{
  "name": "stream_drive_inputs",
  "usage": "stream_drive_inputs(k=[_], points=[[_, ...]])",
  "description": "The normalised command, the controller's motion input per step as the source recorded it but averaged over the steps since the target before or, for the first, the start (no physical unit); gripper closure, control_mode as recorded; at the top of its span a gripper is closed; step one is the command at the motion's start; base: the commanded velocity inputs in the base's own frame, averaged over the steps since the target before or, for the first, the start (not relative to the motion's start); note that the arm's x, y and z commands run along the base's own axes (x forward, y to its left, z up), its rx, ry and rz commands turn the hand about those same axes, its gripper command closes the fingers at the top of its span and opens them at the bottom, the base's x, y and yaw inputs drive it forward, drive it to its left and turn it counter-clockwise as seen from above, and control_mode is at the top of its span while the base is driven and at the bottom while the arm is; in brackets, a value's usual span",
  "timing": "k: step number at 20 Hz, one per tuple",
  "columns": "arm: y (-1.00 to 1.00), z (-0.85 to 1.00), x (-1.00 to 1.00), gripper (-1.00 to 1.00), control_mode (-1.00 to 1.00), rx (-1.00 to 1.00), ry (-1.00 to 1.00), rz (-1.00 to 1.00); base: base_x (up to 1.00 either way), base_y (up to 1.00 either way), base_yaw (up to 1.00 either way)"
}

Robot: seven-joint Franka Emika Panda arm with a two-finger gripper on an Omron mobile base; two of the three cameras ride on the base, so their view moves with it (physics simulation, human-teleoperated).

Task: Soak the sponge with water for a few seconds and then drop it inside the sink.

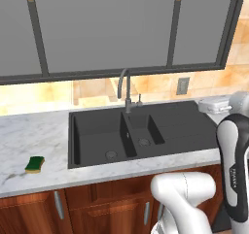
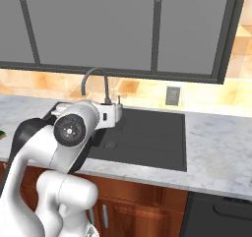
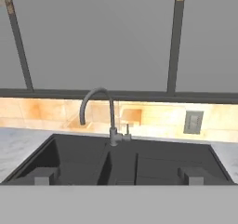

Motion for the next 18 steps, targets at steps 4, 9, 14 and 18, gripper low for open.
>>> stream_drive_inputs(k=[4, 9, 14, 18], points=[[-0.05, -0.08, 0.51, -1.00, -1.00, 0.00, -0.12, 0.08, 0.00, 0.00, 0.00], [0.00, -0.12, 0.43, -1.00, -1.00, 0.00, -0.09, 0.08, 0.00, 0.00, 0.00], [0.00, -0.14, 0.24, -1.00, -1.00, 0.00, -0.01, 0.13, 0.00, 0.00, 0.00], [0.24, -0.08, 0.19, -1.00, -1.00, -0.03, 0.02, 0.12, 0.00, 0.00, 0.00]])
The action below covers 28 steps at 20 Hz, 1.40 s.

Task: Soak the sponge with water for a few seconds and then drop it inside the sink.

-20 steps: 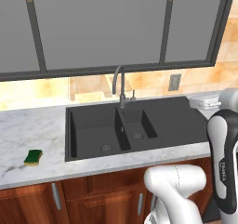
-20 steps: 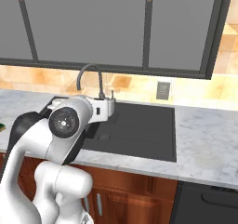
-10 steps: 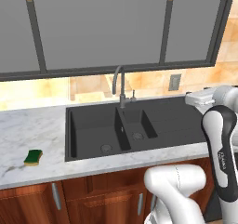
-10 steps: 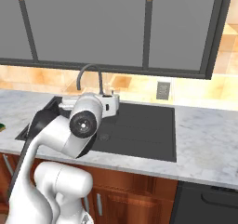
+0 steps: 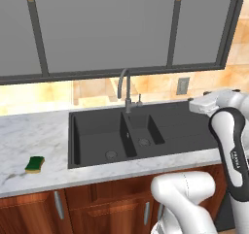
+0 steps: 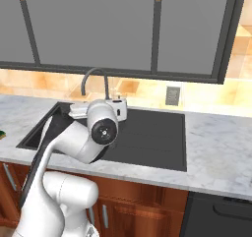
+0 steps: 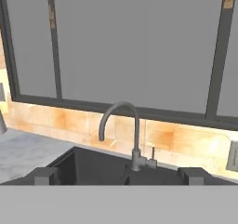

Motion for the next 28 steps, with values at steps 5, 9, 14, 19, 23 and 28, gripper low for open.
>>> stream_drive_inputs(k=[5, 9, 14, 19, 23, 28], points=[[0.18, 0.00, 0.05, -1.00, -1.00, -0.01, 0.04, 0.09, 0.00, 0.00, 0.00], [0.00, -0.13, 0.14, -1.00, -1.00, 0.00, 0.00, 0.08, 0.00, 0.00, 0.00], [0.00, -0.16, 0.18, -1.00, -1.00, 0.00, 0.00, 0.08, 0.00, 0.00, 0.00], [0.00, -0.23, 0.17, -1.00, -1.00, 0.00, 0.00, 0.07, 0.00, 0.00, 0.00], [0.00, -0.22, 0.20, -1.00, -1.00, 0.00, 0.00, 0.04, 0.00, 0.00, 0.00], [0.00, -0.24, 0.28, -1.00, -1.00, 0.00, -0.01, 0.02, 0.00, 0.00, 0.00]])
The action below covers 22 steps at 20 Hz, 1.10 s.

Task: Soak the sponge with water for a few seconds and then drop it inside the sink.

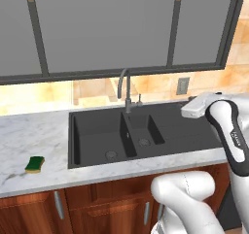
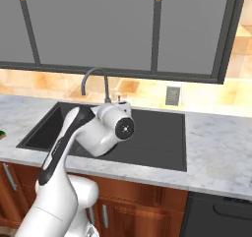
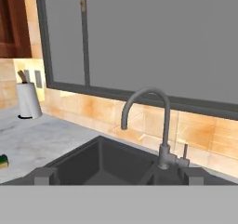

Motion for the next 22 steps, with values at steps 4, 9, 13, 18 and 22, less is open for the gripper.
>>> stream_drive_inputs(k=[4, 9, 13, 18, 22], points=[[0.00, -0.14, 0.27, -1.00, -1.00, 0.00, 0.00, 0.00, 0.00, 0.00, 0.00], [0.00, -0.08, 0.32, -1.00, -1.00, 0.00, 0.00, 0.00, 0.00, 0.00, 0.00], [0.00, -0.08, 0.36, -1.00, -1.00, 0.00, 0.00, 0.00, 0.00, 0.00, 0.00], [0.00, -0.06, 0.36, -1.00, -1.00, 0.00, 0.00, 0.01, 0.00, 0.00, 0.00], [0.00, -0.16, 0.34, -1.00, -1.00, 0.00, 0.00, 0.02, 0.00, 0.00, 0.00]])
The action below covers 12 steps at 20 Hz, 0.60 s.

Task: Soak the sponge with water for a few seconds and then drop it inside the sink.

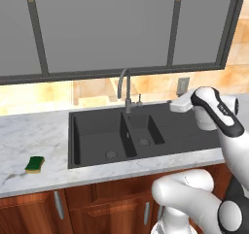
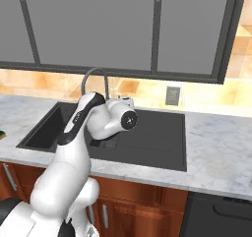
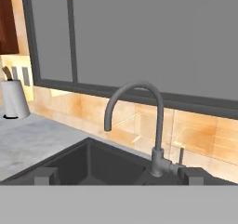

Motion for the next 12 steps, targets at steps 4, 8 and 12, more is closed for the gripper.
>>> stream_drive_inputs(k=[4, 8, 12], points=[[0.00, -0.13, 0.32, -1.00, -1.00, 0.00, 0.00, 0.03, 0.00, 0.00, 0.00], [0.00, -0.17, 0.29, -1.00, -1.00, 0.00, 0.00, 0.04, 0.00, 0.00, 0.00], [0.00, -0.16, 0.27, -1.00, -1.00, 0.00, 0.00, 0.04, 0.00, 0.00, 0.00]])
